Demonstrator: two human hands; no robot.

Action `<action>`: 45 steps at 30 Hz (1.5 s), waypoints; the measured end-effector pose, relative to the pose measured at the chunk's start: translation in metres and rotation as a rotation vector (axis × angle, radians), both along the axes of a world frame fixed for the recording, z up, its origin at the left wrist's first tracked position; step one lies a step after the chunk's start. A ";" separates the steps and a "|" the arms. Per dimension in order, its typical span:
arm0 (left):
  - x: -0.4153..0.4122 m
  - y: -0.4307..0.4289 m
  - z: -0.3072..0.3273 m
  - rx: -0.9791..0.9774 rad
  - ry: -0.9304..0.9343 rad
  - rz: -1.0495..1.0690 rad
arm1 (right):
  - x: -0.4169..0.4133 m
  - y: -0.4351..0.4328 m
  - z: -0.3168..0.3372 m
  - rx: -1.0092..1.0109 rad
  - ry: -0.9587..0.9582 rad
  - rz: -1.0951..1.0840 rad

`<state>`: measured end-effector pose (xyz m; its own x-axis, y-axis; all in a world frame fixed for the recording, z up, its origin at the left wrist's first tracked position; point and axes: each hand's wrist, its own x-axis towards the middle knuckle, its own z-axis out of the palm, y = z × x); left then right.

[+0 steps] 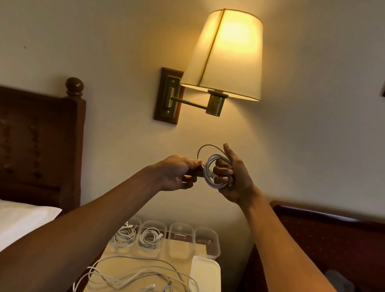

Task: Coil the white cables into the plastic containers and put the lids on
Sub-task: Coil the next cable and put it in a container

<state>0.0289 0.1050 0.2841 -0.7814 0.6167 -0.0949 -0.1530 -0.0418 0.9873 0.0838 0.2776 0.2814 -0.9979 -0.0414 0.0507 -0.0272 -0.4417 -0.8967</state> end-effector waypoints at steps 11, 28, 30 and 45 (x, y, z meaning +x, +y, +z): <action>0.012 0.010 0.008 -0.057 0.107 -0.024 | 0.003 -0.002 -0.002 0.210 0.054 -0.504; 0.020 0.010 0.011 -0.247 0.264 -0.247 | 0.006 -0.016 0.001 0.303 0.042 -0.658; 0.019 0.009 0.014 -0.294 0.309 -0.251 | 0.004 -0.018 0.001 0.318 0.038 -0.666; -0.019 -0.059 0.031 -0.563 0.693 -0.240 | 0.005 -0.005 -0.004 0.316 -0.152 -0.759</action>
